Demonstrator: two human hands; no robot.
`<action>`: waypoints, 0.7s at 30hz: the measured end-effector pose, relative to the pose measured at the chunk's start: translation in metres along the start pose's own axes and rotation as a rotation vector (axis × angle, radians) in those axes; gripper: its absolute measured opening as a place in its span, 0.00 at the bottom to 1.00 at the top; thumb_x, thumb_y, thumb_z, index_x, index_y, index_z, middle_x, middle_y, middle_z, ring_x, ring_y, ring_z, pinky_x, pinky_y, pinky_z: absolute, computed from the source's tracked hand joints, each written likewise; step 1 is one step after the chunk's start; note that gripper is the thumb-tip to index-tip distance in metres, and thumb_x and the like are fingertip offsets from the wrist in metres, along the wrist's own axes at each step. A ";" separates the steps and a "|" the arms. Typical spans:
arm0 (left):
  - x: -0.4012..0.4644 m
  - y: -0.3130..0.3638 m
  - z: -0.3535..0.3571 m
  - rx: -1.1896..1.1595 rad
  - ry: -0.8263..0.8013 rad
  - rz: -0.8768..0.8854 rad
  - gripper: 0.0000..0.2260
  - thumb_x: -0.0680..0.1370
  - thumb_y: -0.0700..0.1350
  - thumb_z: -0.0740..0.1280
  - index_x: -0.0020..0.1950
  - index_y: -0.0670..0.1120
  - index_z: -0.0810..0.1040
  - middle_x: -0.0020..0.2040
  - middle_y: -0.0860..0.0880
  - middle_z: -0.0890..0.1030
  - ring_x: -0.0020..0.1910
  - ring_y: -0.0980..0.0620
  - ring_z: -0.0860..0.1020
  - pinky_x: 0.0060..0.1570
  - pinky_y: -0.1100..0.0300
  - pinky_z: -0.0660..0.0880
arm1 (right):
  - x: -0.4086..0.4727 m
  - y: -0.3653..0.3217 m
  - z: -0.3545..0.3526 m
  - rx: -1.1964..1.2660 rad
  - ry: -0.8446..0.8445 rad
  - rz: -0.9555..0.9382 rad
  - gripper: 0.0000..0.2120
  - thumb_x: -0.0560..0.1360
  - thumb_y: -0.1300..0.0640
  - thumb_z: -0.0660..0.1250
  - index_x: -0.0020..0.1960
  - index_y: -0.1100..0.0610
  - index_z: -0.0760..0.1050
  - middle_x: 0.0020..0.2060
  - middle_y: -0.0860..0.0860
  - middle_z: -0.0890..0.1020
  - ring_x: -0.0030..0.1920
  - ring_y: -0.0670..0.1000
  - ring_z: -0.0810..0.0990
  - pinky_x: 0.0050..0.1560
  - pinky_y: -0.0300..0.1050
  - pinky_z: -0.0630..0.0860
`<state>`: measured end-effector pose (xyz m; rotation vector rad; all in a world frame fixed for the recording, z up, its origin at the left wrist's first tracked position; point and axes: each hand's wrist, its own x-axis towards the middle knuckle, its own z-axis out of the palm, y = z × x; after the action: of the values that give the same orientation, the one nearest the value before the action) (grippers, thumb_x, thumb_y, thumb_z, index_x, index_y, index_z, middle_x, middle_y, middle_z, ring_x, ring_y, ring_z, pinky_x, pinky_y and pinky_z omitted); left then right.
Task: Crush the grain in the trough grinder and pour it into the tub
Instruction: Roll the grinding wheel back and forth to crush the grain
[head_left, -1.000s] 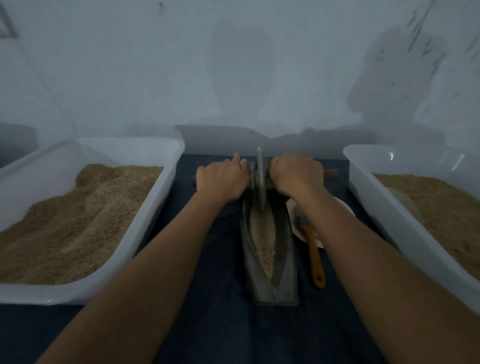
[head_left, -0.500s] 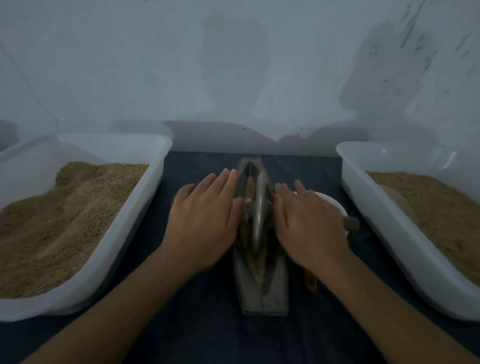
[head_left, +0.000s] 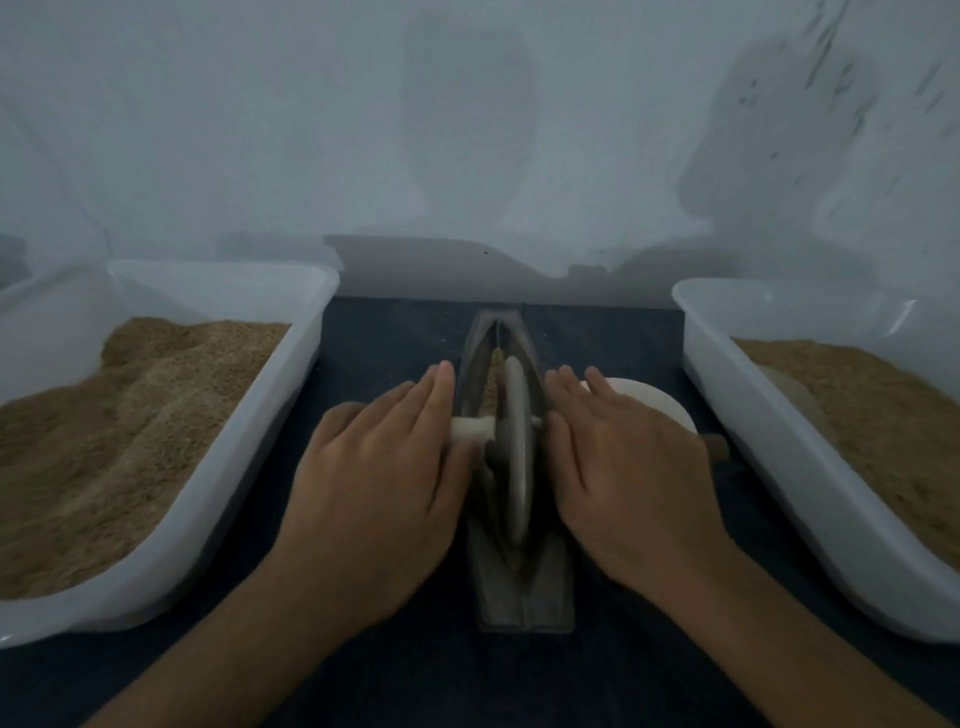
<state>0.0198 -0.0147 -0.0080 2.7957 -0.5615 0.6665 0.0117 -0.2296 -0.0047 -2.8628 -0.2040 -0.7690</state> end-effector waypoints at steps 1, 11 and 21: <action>-0.008 0.000 -0.001 0.006 0.019 0.019 0.28 0.87 0.60 0.47 0.82 0.46 0.63 0.78 0.50 0.71 0.76 0.51 0.70 0.70 0.46 0.71 | -0.007 0.002 -0.001 -0.008 0.013 -0.015 0.27 0.86 0.45 0.45 0.74 0.54 0.74 0.71 0.50 0.78 0.73 0.50 0.73 0.69 0.47 0.69; 0.130 -0.020 0.042 -0.050 -0.214 -0.269 0.26 0.85 0.57 0.46 0.83 0.52 0.61 0.76 0.48 0.73 0.70 0.40 0.74 0.64 0.41 0.67 | 0.131 0.009 0.039 -0.153 -0.202 0.243 0.27 0.83 0.43 0.44 0.66 0.48 0.78 0.57 0.54 0.85 0.67 0.60 0.76 0.77 0.68 0.52; 0.004 0.014 0.001 0.094 -0.022 -0.105 0.27 0.85 0.61 0.46 0.81 0.51 0.65 0.74 0.52 0.76 0.64 0.48 0.79 0.62 0.34 0.71 | -0.002 0.008 0.001 0.066 -0.074 -0.014 0.27 0.86 0.42 0.43 0.78 0.49 0.68 0.73 0.46 0.74 0.74 0.49 0.71 0.75 0.50 0.64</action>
<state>0.0174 -0.0288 -0.0057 2.8996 -0.3937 0.6569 0.0112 -0.2376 -0.0074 -2.8328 -0.2538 -0.6474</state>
